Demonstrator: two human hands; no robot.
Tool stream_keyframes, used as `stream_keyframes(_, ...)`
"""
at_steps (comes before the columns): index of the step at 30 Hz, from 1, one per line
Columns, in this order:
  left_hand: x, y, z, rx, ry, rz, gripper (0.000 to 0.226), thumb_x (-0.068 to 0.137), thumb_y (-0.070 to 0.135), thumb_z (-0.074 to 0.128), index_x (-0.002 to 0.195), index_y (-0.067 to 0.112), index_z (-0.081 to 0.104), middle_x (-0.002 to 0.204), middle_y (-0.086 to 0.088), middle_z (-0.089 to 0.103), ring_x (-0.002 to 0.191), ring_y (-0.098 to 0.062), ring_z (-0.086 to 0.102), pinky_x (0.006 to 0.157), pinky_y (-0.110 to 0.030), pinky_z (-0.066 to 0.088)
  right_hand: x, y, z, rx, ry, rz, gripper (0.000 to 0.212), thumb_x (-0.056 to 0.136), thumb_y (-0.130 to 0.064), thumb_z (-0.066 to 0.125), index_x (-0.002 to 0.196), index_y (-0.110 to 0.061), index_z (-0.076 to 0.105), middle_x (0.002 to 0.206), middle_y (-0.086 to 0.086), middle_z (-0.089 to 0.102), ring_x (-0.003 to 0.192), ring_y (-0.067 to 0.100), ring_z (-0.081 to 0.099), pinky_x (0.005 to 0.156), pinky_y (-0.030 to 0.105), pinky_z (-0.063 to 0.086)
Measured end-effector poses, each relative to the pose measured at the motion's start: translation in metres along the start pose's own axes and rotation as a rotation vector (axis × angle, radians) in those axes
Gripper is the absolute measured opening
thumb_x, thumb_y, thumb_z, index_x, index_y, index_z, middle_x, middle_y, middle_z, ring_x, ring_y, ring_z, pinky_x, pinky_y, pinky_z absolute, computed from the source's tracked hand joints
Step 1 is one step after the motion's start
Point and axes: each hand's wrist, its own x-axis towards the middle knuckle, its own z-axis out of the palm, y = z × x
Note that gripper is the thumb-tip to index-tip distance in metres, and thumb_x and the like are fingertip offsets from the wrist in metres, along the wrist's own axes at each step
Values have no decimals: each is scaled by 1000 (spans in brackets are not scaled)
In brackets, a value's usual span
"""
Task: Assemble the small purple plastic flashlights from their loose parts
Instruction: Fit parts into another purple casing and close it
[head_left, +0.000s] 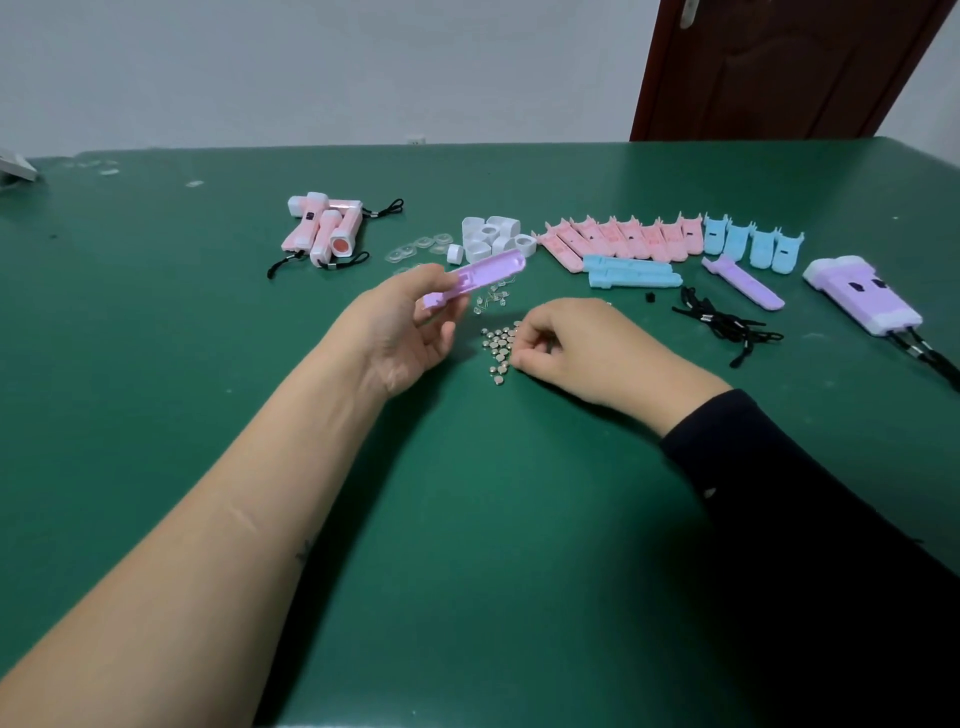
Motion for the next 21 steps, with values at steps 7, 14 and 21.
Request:
stream_keyframes(7,-3,-6,8,-4,-72,-5,6,89,8,63,89,14,63,75,0,68,65,-5,68,50,-14,50,2,-16,-6,700,330,179,15,93,-22,60,79,-27,62,79,-13,60,73,7,58,69,26,54)
stream_keyframes(14,-10,-12,18,211,-224,-12,26,90,13,62,115,18,68,80,3,67,70,-3,67,55,-13,50,3,-17,-5,780,376,243,16,94,-17,58,80,-24,63,76,-10,61,59,-3,58,62,19,52)
stream_keyframes(21,-10,-13,19,235,-211,5,23,90,12,63,111,18,69,66,8,62,56,-1,59,53,-12,49,1,-22,-3,624,454,139,19,90,-19,63,73,-28,62,82,-11,60,57,-12,49,60,4,37)
